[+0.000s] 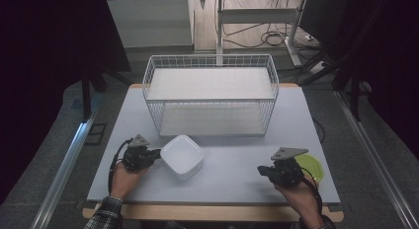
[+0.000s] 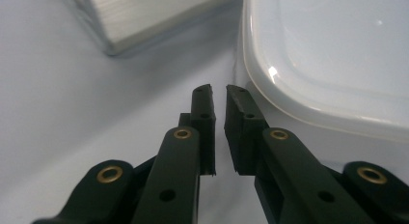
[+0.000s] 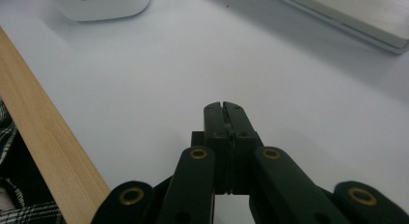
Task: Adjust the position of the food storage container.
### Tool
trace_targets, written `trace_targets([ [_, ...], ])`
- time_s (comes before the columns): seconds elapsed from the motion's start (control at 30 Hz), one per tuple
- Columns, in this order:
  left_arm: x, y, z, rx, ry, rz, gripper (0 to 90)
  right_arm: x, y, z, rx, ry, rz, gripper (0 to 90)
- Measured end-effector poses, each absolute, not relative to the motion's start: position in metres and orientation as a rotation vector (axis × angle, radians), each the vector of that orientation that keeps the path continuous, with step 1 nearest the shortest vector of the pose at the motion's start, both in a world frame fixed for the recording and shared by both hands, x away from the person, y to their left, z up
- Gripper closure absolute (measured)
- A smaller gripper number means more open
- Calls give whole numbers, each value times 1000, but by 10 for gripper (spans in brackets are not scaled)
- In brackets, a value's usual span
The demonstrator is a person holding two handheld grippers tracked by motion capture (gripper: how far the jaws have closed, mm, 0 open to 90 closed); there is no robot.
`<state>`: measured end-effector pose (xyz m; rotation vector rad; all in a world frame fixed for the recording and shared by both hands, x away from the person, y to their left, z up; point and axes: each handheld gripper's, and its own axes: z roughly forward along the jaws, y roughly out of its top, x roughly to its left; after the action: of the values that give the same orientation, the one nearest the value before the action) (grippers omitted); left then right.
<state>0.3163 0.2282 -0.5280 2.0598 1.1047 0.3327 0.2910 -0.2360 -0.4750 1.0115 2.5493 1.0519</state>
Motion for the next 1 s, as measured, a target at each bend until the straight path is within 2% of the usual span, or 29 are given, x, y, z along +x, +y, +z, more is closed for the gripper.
trace_targets([
  [0.6,303,196,-524,2128,971,279,825,294,-215,-483,998,2593,1070,893],
  [1.0,302,172,-523,2130,906,225,825,308,-192,-491,1014,2596,1126,861],
])
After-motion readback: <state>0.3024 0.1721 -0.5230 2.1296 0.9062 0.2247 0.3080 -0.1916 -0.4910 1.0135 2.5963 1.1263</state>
